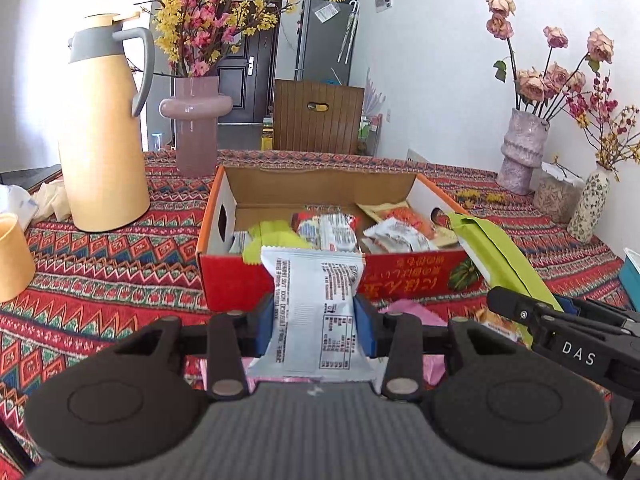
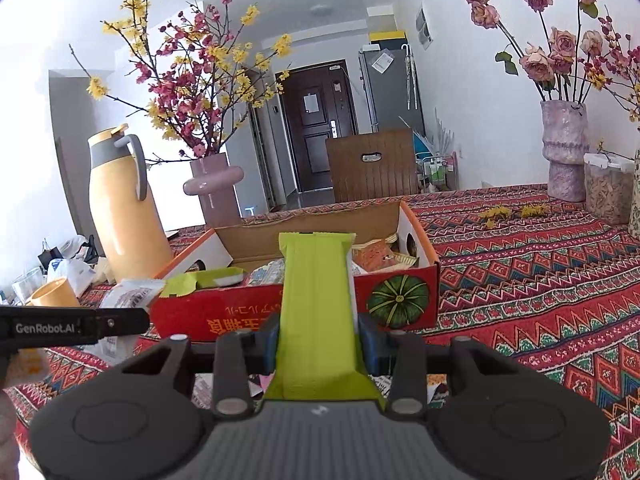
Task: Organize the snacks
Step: 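Carry the green bar and white packet over into the box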
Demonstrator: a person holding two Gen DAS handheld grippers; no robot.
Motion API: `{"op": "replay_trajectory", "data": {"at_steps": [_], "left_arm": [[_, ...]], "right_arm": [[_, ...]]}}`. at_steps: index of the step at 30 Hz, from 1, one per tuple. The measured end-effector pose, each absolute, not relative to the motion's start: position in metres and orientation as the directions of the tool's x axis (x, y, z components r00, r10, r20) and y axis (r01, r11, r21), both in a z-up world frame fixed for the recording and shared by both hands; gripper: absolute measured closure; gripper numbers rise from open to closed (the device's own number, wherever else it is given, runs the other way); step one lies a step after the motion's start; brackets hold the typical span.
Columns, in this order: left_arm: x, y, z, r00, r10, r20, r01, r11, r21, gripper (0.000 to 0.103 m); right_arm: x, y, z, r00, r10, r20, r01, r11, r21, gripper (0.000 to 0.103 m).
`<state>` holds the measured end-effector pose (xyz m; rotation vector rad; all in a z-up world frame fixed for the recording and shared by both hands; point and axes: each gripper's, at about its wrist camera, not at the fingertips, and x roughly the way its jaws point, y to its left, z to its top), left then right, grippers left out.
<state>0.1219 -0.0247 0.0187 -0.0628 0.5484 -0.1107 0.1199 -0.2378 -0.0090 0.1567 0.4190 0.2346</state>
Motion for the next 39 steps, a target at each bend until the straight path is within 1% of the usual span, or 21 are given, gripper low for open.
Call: {"op": "replay_trajectory", "data": {"at_steps": [8,19,25,33,39], "left_arm": [[0.158,-0.027,0.029,0.860,-0.105,-0.499,0.073,0.994,-0.084,0.061],[0.215,-0.033,0.033,0.855,-0.091,-0.511,0.053,0.995,-0.087,0.061],[0.247,-0.040,0.030,0.840,-0.083,-0.536,0.047,0.996,-0.080,0.061],[0.282,-0.044,0.010,0.787,-0.048,-0.615,0.015,0.998,-0.059,0.061],[0.290,-0.050,0.004,0.776,-0.035,-0.629,0.010,0.999,-0.044,0.059]], "right_arm": [[0.155,-0.245,0.000,0.906,0.226,-0.357,-0.169,0.968,0.183,0.065],[0.215,-0.243,0.015,0.919,0.194,-0.343,-0.149,0.977,0.155,0.065],[0.252,-0.237,0.011,0.903,0.177,-0.391,-0.137,0.982,0.129,0.065],[0.294,-0.237,-0.003,0.858,0.158,-0.488,-0.124,0.987,0.102,0.065],[0.304,-0.235,-0.015,0.832,0.152,-0.533,-0.117,0.988,0.098,0.064]]}}
